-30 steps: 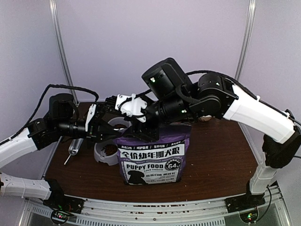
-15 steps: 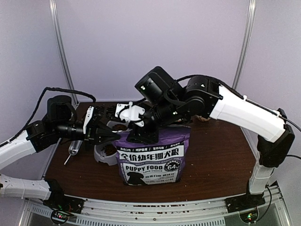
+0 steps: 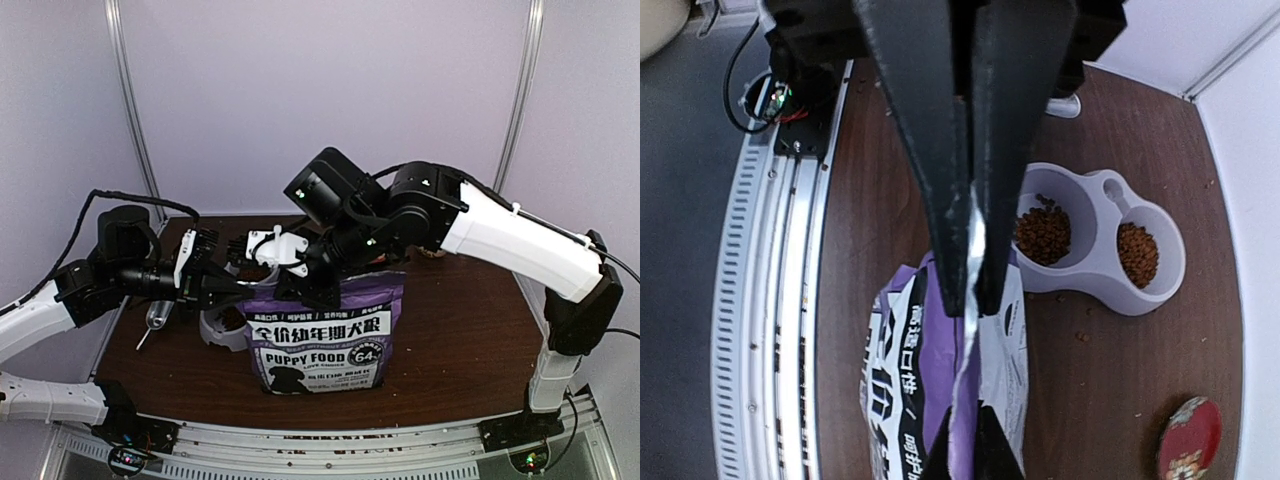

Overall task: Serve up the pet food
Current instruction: Press the seal on the pet food bag.

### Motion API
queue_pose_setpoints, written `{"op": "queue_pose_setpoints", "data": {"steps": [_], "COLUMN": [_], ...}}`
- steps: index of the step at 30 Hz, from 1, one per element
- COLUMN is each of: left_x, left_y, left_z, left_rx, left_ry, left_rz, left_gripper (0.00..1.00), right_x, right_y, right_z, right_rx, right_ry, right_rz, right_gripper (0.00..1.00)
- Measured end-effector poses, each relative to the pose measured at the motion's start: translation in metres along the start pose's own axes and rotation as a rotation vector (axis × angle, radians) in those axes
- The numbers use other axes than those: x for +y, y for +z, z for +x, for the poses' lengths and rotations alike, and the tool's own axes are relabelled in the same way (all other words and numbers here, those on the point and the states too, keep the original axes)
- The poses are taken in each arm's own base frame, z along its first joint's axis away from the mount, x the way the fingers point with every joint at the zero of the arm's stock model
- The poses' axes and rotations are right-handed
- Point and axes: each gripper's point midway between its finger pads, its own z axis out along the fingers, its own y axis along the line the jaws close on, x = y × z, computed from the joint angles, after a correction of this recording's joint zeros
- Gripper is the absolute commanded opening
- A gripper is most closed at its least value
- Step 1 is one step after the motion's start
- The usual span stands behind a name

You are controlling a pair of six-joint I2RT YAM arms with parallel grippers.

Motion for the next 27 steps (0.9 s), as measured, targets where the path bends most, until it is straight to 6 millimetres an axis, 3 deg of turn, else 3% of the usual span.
{"op": "queue_pose_setpoints", "data": {"steps": [6, 8, 10, 16, 21, 25, 27], "left_x": [0.0, -0.001, -0.001, -0.001, -0.001, -0.001, 0.0], "left_y": [0.0, -0.001, -0.001, -0.002, -0.002, -0.002, -0.002], "left_z": [0.0, 0.0, 0.0, -0.001, -0.001, 0.0, 0.0], "left_rx": [-0.001, -0.001, -0.003, -0.004, -0.004, -0.003, 0.0], "left_ry": [0.008, 0.012, 0.017, 0.018, 0.019, 0.019, 0.019], "left_rz": [0.0, -0.001, -0.003, -0.004, -0.004, -0.006, -0.013], "left_gripper": [0.0, 0.0, 0.0, 0.0, 0.0, 0.0, 0.0], "right_x": [0.0, 0.0, 0.0, -0.004, -0.008, -0.006, -0.003], "right_y": [0.0, 0.0, -0.001, -0.008, -0.008, -0.008, -0.008], "right_z": [-0.001, 0.0, -0.001, 0.011, 0.013, 0.012, 0.011], "right_rx": [-0.003, -0.005, -0.011, 0.007, 0.008, 0.002, -0.002], "right_ry": [0.004, 0.004, 0.008, 0.017, 0.025, 0.024, 0.032], "right_rz": [0.001, 0.001, 0.004, 0.011, 0.015, 0.0, -0.017], "right_gripper": [0.0, 0.19, 0.32, 0.4, 0.3, 0.05, 0.0]}}
